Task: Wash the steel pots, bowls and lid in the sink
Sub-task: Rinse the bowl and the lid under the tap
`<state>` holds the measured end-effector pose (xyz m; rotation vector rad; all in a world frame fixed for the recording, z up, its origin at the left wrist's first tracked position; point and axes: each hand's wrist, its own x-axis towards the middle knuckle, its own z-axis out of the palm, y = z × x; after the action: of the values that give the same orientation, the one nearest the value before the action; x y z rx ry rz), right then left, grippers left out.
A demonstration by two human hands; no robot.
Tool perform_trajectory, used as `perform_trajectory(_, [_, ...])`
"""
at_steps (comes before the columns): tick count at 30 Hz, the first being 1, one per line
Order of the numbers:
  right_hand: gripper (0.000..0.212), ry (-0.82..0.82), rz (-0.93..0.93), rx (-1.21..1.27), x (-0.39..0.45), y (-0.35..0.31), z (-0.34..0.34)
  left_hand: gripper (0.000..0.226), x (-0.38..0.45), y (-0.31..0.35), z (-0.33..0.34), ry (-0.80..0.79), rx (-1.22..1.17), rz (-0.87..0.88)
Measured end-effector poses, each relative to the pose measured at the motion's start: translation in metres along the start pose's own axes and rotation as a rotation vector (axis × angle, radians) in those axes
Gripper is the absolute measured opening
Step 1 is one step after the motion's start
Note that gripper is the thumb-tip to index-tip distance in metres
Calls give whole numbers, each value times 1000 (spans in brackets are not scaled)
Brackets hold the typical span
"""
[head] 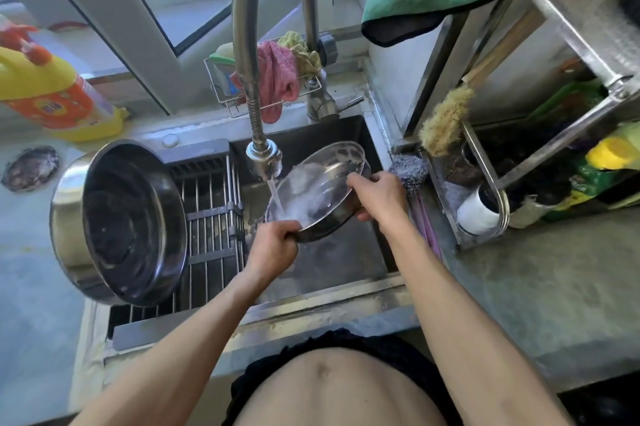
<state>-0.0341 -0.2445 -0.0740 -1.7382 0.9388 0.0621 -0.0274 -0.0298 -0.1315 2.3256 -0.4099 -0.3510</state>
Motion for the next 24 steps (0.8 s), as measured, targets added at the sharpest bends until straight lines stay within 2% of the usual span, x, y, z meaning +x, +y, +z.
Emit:
perform_trajectory(2, [45, -23, 15, 28, 3, -2, 8, 31, 1, 14, -7, 48, -234, -153])
perform_trajectory(4, [43, -83, 28, 81, 6, -2, 20, 38, 6, 20, -11, 124, -485, -376])
perform_trajectory(7, [39, -105, -21, -17, 7, 4, 34, 43, 11, 14, -12, 231, -809, -669])
perform_trajectory(10, [39, -145, -25, -200, 5, 16, 39, 45, 5, 19, -15, 342, -1079, -808])
perform_trajectory(12, [40, -184, -7, -235, 4, 26, 45, 42, 3, 13, -15, 420, -1209, -877])
perform_trajectory(14, [37, -221, -5, -203, 0, 31, 51, 36, 1, 13, -19, 395, -1323, -871])
perform_trajectory(16, [28, -250, 7, -102, -3, 30, 58, 39, -2, 16, -24, 398, -1364, -879])
perform_trajectory(18, [35, -262, -29, -59, -4, 27, 64, 42, -5, 9, -26, 414, -1366, -895])
perform_trajectory(22, [42, -245, -138, -140, -8, 25, 73, 58, -6, -20, -32, 317, -1201, -886])
perform_trajectory(24, [46, -230, -193, -161, -14, 22, 77, 53, -4, -35, -39, 266, -1110, -901])
